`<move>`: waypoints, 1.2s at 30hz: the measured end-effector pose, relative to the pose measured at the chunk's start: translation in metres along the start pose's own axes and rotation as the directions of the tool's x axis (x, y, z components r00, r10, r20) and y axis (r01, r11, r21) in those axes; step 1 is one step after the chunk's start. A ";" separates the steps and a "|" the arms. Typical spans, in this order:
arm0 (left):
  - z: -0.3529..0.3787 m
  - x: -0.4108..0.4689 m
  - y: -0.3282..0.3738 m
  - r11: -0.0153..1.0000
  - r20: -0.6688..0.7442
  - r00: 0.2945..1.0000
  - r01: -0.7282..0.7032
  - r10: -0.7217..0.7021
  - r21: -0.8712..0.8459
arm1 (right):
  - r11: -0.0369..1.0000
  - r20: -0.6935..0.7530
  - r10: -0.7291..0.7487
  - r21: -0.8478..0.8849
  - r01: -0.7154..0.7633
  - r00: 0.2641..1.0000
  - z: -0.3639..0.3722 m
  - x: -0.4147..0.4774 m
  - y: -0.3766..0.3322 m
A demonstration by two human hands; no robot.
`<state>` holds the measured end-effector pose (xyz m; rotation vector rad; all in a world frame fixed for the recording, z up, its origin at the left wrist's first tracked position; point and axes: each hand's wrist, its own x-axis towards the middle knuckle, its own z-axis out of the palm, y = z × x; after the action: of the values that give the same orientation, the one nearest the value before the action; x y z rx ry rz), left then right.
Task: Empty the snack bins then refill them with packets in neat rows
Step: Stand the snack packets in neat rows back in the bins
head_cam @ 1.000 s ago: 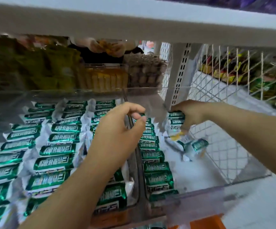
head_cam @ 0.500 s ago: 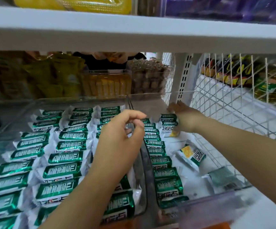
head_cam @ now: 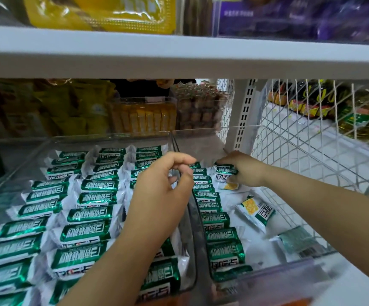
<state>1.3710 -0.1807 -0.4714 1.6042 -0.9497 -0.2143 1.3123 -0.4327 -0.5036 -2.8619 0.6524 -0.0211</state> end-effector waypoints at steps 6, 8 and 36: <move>0.001 0.000 -0.002 1.000 -0.009 1.000 -0.020 0.020 0.003 | 1.000 -0.013 -0.002 0.026 0.002 1.000 -0.004 -0.006 0.007; 0.000 0.000 -0.001 1.000 -0.016 1.000 -0.012 0.013 0.015 | 0.999 -0.023 -0.008 0.039 0.009 1.000 0.001 -0.003 0.004; -0.002 0.001 0.017 0.946 0.084 0.991 -0.123 0.102 0.300 | 0.960 -0.057 0.055 -0.273 -0.068 0.997 -0.054 -0.138 -0.020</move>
<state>1.3652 -0.1793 -0.4549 1.8257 -1.1675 -0.0424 1.1933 -0.3667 -0.4428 -3.1127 0.8126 0.0095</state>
